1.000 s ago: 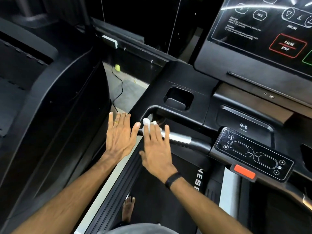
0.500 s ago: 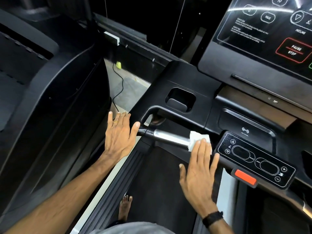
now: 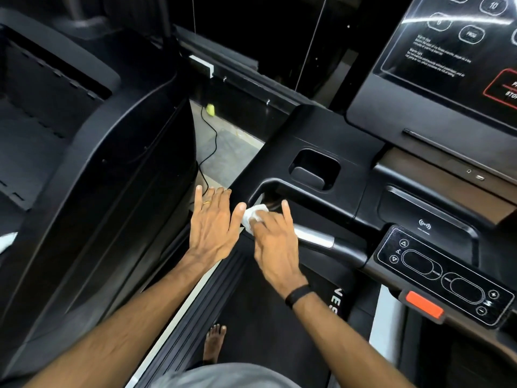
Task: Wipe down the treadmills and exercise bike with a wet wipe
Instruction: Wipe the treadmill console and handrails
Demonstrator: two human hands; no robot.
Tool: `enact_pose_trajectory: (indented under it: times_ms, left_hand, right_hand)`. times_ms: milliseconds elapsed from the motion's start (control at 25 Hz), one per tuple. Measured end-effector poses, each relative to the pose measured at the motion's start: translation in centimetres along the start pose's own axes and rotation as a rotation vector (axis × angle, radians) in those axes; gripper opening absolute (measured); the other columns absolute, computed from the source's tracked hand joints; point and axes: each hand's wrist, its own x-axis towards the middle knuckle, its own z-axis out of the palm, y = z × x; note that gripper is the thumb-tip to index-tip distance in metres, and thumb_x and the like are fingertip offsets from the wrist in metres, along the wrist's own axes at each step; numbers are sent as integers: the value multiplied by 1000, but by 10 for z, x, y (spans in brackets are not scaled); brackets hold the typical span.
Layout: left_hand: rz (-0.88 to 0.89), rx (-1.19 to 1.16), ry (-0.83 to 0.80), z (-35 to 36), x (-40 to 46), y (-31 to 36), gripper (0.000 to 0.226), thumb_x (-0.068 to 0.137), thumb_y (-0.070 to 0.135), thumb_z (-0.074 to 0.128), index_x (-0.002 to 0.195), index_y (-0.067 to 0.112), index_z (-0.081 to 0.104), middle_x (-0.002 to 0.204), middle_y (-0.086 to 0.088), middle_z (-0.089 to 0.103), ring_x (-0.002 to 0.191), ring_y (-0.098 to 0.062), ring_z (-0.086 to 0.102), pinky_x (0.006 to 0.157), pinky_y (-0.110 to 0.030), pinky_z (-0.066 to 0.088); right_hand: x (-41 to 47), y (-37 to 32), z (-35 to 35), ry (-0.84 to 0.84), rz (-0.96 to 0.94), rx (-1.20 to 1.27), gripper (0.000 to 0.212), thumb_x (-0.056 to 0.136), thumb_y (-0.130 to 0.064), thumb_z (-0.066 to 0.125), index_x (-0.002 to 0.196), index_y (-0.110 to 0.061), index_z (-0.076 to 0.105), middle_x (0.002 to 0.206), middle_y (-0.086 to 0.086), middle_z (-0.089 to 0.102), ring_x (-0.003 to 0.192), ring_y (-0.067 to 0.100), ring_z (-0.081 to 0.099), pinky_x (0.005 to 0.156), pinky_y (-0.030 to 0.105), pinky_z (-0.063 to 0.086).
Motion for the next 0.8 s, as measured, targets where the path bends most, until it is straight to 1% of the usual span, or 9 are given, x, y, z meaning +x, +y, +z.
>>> enact_pose_trajectory:
  times_ms: [40,80,160,280,400,480,600,680,800]
  left_hand:
    - [6,-4,-4,0,0,0,86,103,56,3,129,-5,58,129,-21,63,131,-35,51,124,-52,11]
    - [13,-5,-9,-1,0,0,86,103,56,4,129,-5,58,130,-21,63,132,-35,51,124,-52,11]
    - [29,5,-18,-2,-1,-2,86,103,56,4,130,-5,57,131,-22,62,134,-36,49,124,-53,11]
    - [24,-1,-41,0,0,-4,87,102,58,2,134,-3,55,137,-21,59,138,-35,45,124,-51,8]
    - [1,-25,-48,2,1,-4,91,101,61,-1,135,-2,54,137,-21,59,139,-35,44,125,-50,6]
    - [1,-32,-61,1,1,-5,93,100,62,-3,136,-2,54,138,-21,58,140,-35,44,125,-51,6]
    - [13,-41,-87,-2,1,-4,96,99,63,-5,137,-3,53,140,-21,57,141,-34,42,124,-52,7]
    - [43,-43,-94,-3,1,-3,93,100,62,-3,137,-2,53,141,-21,56,142,-33,42,124,-51,7]
    - [166,-25,-97,-4,-1,-1,84,103,58,4,137,0,54,144,-21,53,143,-32,40,125,-48,3]
  right_hand:
    - [6,6,-2,32,-10,41,20,79,2,69,97,-4,74,96,8,67,88,24,60,127,43,7]
    - [7,12,-4,44,-41,54,15,78,4,72,90,-5,74,88,7,64,80,23,57,127,42,10]
    - [2,26,-9,29,-105,56,16,75,7,75,81,-7,72,82,4,58,75,23,53,126,40,12]
    - [-19,57,-29,32,-145,32,23,72,10,77,79,-11,71,86,2,60,76,24,56,124,42,17]
    - [-30,77,-45,21,-146,17,23,73,8,79,79,-12,71,90,1,62,78,23,57,122,44,22]
    - [-21,67,-37,-2,-157,16,25,70,10,78,76,-12,69,87,0,60,78,22,56,122,44,22]
    - [8,25,-5,-36,-188,16,28,62,14,74,73,-11,68,81,1,55,82,22,54,124,40,17]
    - [22,1,9,-39,-179,49,28,57,15,71,73,-7,69,76,3,53,83,23,52,123,39,18]
    - [15,7,5,-64,-147,28,28,62,11,74,80,-9,72,80,1,56,86,23,55,123,39,19]
